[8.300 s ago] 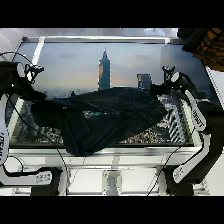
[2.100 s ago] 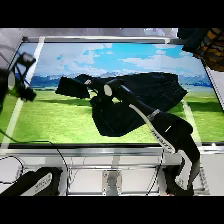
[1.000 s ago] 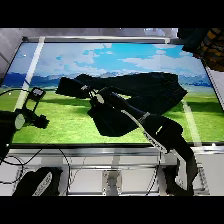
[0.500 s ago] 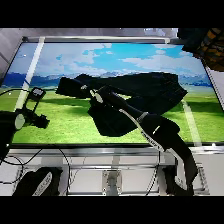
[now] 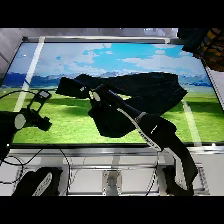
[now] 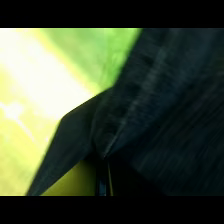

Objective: Fold the clothes and pants, and hang the long-sleeved shirts on hangers.

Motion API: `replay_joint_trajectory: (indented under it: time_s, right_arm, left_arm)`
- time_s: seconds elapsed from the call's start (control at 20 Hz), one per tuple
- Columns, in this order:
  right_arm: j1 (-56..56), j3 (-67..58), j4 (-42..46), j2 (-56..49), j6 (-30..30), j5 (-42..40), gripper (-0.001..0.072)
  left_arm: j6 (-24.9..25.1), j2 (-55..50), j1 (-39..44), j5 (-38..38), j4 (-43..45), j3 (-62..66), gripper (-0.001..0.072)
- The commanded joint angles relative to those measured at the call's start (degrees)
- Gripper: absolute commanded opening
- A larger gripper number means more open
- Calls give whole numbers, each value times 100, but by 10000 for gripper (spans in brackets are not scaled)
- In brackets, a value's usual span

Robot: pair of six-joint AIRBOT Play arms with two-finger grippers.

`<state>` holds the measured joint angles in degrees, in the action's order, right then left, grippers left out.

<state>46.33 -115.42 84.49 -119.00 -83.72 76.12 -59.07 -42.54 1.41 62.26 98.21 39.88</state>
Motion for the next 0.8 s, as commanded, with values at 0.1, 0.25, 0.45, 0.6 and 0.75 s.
replay_joint_trajectory:
  time_s: [0.1, 0.25, 0.45, 0.6, 0.75]
  right_arm:
    - [487, -396, -654, 848, 479, 833, 14]
    - [868, -393, -651, 1421, 697, 1117, 14]
    - [1056, -328, -619, 1856, 717, 1449, 15]
    - [1012, -269, -612, 1906, 708, 1497, 15]
    - [1014, -269, -595, 1906, 688, 1443, 15]
  left_arm:
    - [1432, 4, 391, 111, -555, 4, 392]
    - [1596, 4, 601, -66, -619, 4, 395]
    - [2577, 4, 734, -166, -1537, 4, 402]
    - [3128, 4, 743, -162, -2570, 2, 501]
    - [3250, 2, 741, -160, -3519, 2, 513]
